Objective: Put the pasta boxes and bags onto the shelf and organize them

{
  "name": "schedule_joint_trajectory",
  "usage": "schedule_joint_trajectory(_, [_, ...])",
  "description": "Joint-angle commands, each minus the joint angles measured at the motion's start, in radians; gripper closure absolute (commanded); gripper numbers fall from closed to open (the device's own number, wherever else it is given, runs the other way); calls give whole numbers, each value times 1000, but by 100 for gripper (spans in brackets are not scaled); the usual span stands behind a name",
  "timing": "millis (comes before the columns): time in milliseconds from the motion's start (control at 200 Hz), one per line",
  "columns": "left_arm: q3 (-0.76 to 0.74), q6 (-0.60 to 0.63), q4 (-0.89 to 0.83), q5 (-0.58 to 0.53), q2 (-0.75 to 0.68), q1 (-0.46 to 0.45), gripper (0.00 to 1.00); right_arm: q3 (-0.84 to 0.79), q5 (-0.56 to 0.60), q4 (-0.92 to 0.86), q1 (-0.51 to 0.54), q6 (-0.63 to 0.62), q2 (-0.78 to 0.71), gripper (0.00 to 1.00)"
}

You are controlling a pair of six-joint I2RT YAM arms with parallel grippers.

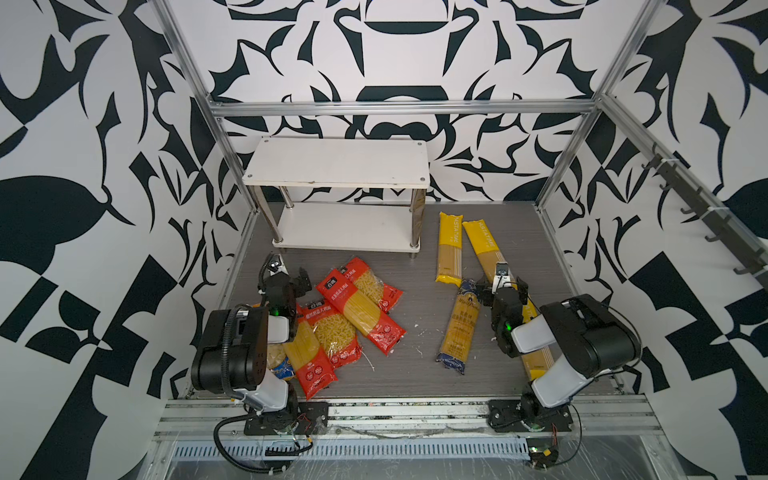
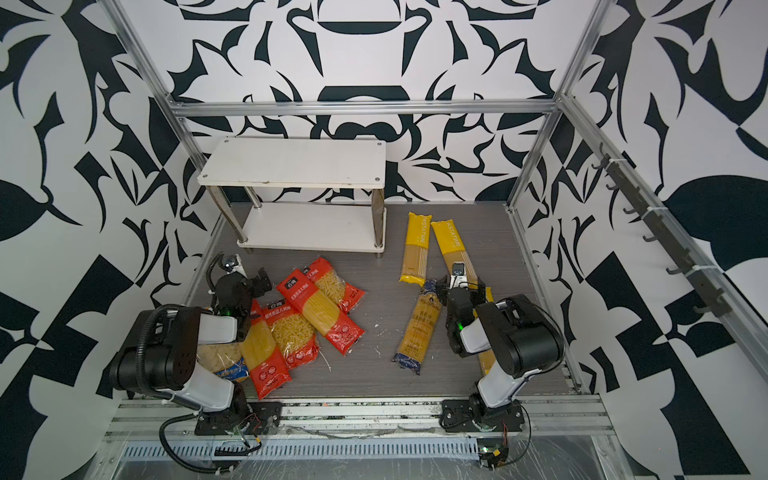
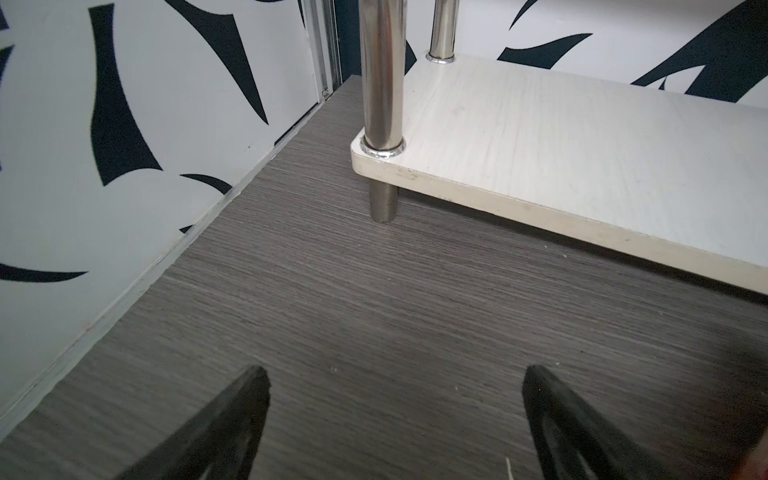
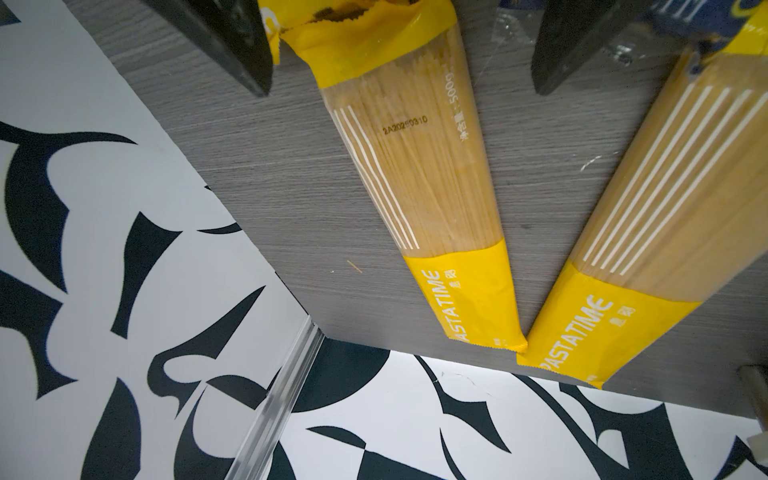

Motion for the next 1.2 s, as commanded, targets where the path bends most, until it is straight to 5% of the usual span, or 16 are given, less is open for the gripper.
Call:
schedule_joint_trajectory(0, [11,0,6,8,-5,1,1,24,1,6,-5,15,-30,0])
schedule_joint_trajectory(525, [-8,9,38,-26,-40,-13,1,28,5,-45,-25,35,-64,0])
schedule_joint_trajectory(680, [60,-33,-337,-140,-290,-50,1,-23,6,36,-18,19,-102,0])
schedule_joint_trajectory(835, [75,-138,-562,-178,-500,-61,1,115,93,-413,12,40,-343,0])
schedule_joint_trajectory(960, [143,-222,-775,-186,-618,-75,1,401,174,-1150,17,362,-473,0])
schedule_joint_trajectory(1030, [194,-268,-882,-161,-646,-78,1,513,33,-1380,16,452,-481,0])
schedule_joint_trajectory(1110, [277,-362,-1033,-135,-655,-77,1,538,-190,-1436,1,535,-489,0])
schedule_joint_trajectory(1195, [338,-484,-1135,-110,-651,-76,1,522,-384,-1426,-2,575,-506,16])
